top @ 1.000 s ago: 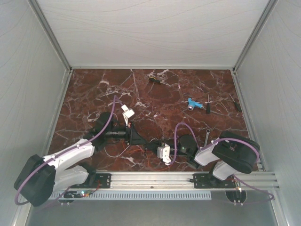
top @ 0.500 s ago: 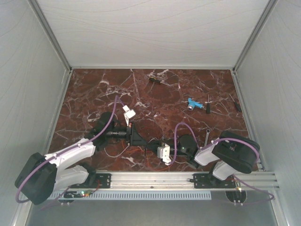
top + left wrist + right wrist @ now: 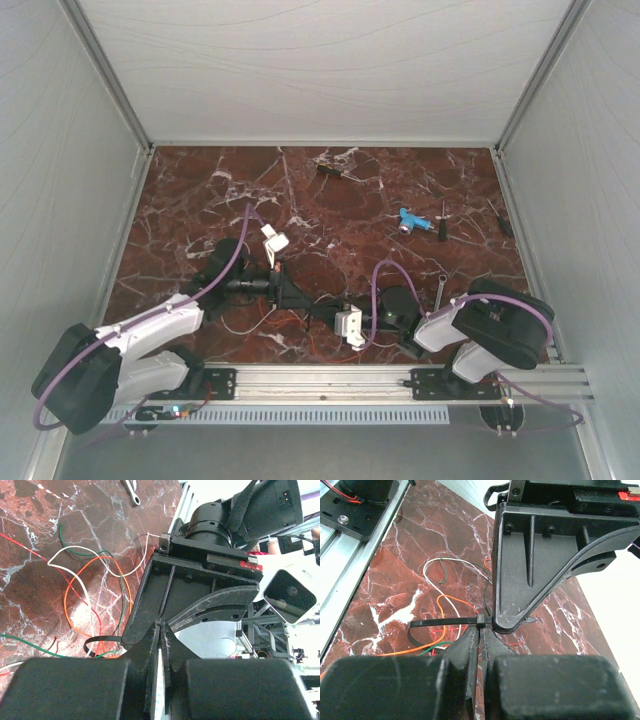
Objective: Zip-tie the wires
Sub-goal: Tie the cable at the center of the board.
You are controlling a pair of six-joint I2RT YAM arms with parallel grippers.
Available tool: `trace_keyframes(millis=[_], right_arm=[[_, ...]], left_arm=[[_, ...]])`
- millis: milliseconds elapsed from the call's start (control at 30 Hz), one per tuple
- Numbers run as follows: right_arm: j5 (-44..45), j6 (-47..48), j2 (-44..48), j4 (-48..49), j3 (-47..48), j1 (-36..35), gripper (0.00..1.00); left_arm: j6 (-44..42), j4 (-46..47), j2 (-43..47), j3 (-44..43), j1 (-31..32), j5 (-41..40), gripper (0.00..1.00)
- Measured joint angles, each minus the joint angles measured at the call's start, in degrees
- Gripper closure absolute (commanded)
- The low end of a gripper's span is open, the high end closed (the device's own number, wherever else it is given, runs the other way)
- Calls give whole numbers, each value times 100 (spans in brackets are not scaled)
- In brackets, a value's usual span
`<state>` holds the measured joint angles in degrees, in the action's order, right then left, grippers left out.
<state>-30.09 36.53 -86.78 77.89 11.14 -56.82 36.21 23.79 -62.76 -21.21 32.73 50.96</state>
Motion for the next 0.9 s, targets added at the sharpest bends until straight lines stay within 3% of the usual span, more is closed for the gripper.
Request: trace_keyframes(millis=[900], right_arm=[[315,866,-120,-9,-13,-192,100]], left_arm=[[-76,-1172,-138,-535,-44,-619,100]])
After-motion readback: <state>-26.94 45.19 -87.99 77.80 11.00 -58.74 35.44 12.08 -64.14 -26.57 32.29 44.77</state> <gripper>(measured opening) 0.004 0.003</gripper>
